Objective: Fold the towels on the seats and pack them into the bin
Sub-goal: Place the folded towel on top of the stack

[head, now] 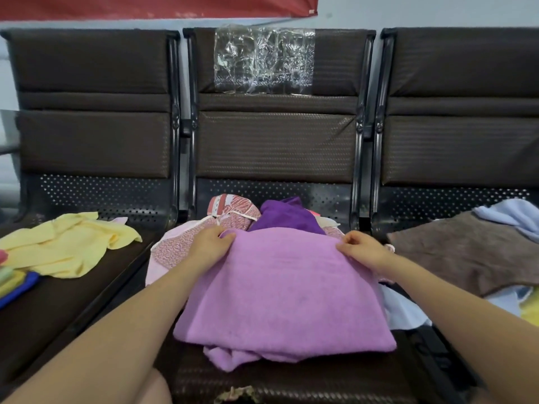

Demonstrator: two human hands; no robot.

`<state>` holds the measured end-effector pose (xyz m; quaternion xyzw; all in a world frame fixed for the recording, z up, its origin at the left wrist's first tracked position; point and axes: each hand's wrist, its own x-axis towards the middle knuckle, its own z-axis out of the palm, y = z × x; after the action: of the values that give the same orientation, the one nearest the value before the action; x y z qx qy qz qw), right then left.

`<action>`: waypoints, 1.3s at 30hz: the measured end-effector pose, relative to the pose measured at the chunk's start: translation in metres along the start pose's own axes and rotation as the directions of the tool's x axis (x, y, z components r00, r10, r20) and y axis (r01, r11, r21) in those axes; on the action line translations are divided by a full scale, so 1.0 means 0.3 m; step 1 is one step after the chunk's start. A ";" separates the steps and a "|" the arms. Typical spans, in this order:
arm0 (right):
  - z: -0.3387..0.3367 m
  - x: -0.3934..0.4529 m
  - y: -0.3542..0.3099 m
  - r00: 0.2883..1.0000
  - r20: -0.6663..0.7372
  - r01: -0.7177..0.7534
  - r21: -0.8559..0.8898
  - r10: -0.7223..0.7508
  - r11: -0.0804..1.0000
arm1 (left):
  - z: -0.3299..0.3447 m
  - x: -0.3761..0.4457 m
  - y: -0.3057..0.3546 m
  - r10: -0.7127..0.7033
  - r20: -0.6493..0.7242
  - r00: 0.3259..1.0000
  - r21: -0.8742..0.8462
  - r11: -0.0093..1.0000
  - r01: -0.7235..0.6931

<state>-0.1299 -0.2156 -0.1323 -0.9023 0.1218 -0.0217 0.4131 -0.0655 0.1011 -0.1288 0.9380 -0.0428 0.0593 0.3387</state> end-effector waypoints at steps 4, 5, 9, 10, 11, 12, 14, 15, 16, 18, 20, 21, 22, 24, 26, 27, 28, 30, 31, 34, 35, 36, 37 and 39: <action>-0.010 -0.017 0.019 0.996 0.069 0.063 -0.008 -0.063 0.998 | 0.036 0.021 -0.005 0.091 0.054 0.994 0.053 0.994 -0.094; -0.014 -0.019 0.028 0.995 0.067 0.078 0.012 -0.079 0.997 | 0.037 0.020 -0.010 0.114 0.085 0.990 0.066 0.991 -0.120; -0.032 -0.024 0.045 0.990 0.050 0.132 0.043 -0.134 0.990 | -0.002 0.009 -0.054 0.175 0.168 0.970 0.086 0.978 -0.191; -0.040 -0.028 0.048 0.986 0.066 0.156 -0.024 -0.154 0.988 | -0.017 0.009 -0.066 0.184 0.194 0.964 0.082 0.976 -0.203; -0.049 -0.031 0.055 0.982 0.089 0.177 -0.133 -0.167 0.975 | -0.031 0.008 -0.075 0.184 0.219 0.958 0.066 0.977 -0.203; -0.058 -0.039 0.061 0.980 0.108 0.192 -0.250 -0.170 0.949 | -0.043 0.006 -0.082 0.180 0.231 0.956 0.043 0.980 -0.195; -0.079 -0.056 0.074 0.979 0.138 0.191 -0.353 -0.151 0.916 | -0.062 -0.003 -0.082 0.150 0.215 0.965 0.003 0.988 -0.154; -0.090 -0.064 0.074 0.980 0.135 0.182 -0.351 -0.143 0.918 | -0.075 -0.011 -0.072 0.133 0.191 0.973 -0.010 0.991 -0.134; -0.100 -0.070 0.070 0.983 0.122 0.168 -0.321 -0.136 0.932 | -0.088 -0.020 -0.058 0.123 0.155 0.980 -0.040 0.992 -0.118; -0.130 -0.079 0.043 0.986 0.038 0.164 -0.149 -0.160 0.975 | -0.119 -0.030 -0.030 0.077 0.054 0.996 -0.177 0.982 -0.066; -0.178 -0.103 -0.002 0.975 -0.125 0.196 0.074 -0.185 0.978 | -0.172 -0.051 0.006 0.029 -0.065 0.997 -0.331 0.942 -0.049; -0.209 -0.118 -0.033 0.961 -0.208 0.217 0.174 -0.180 0.960 | -0.204 -0.062 0.030 0.016 -0.119 0.993 -0.402 0.914 -0.063; -0.251 -0.137 -0.078 0.946 -0.270 0.248 0.256 -0.177 0.934 | -0.246 -0.075 0.068 0.008 -0.160 0.987 -0.457 0.886 -0.081; -0.325 -0.162 -0.176 0.916 -0.361 0.311 0.365 -0.174 0.877 | -0.315 -0.088 0.146 -0.001 -0.215 0.977 -0.525 0.843 -0.115; -0.411 -0.202 -0.305 0.868 -0.468 0.401 0.466 -0.165 0.788 | -0.405 -0.102 0.243 0.018 -0.252 0.968 -0.553 0.818 -0.159; -0.450 -0.224 -0.366 0.851 -0.507 0.429 0.520 -0.137 0.739 | -0.448 -0.107 0.289 0.043 -0.273 0.961 -0.550 0.813 -0.192; -0.489 -0.248 -0.423 0.834 -0.539 0.453 0.546 -0.118 0.705 | -0.499 -0.117 0.332 0.077 -0.299 0.951 -0.536 0.811 -0.235; -0.538 -0.294 -0.497 0.808 -0.567 0.483 0.485 -0.158 0.729 | -0.575 -0.134 0.391 0.127 -0.326 0.937 -0.524 0.800 -0.291; -0.556 -0.313 -0.520 0.802 -0.562 0.489 0.428 -0.200 0.760 | -0.611 -0.144 0.410 0.142 -0.334 0.932 -0.538 0.783 -0.312; -0.598 -0.357 -0.550 0.809 -0.543 0.476 0.381 -0.225 0.792 | -0.679 -0.183 0.447 0.155 -0.356 0.921 -0.577 0.739 -0.348; -0.608 -0.373 -0.562 0.813 -0.540 0.475 0.404 -0.216 0.782 | -0.701 -0.201 0.463 0.158 -0.368 0.916 -0.594 0.718 -0.363; -0.613 -0.385 -0.573 0.817 -0.539 0.472 0.423 -0.204 0.773 | -0.718 -0.218 0.477 0.152 -0.377 0.913 -0.617 0.694 -0.371; -0.617 -0.400 -0.587 0.815 -0.542 0.474 0.421 -0.204 0.773 | -0.737 -0.231 0.490 0.138 -0.390 0.910 -0.649 0.660 -0.378; -0.615 -0.432 -0.612 0.790 -0.566 0.511 0.392 -0.237 0.765 | -0.778 -0.254 0.506 0.116 -0.425 0.898 -0.701 0.585 -0.407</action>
<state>-0.2441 -0.2058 0.1350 -0.7237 0.0215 -0.3640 0.5859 -0.1783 0.1372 0.1344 0.6577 -0.1462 0.2429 0.6979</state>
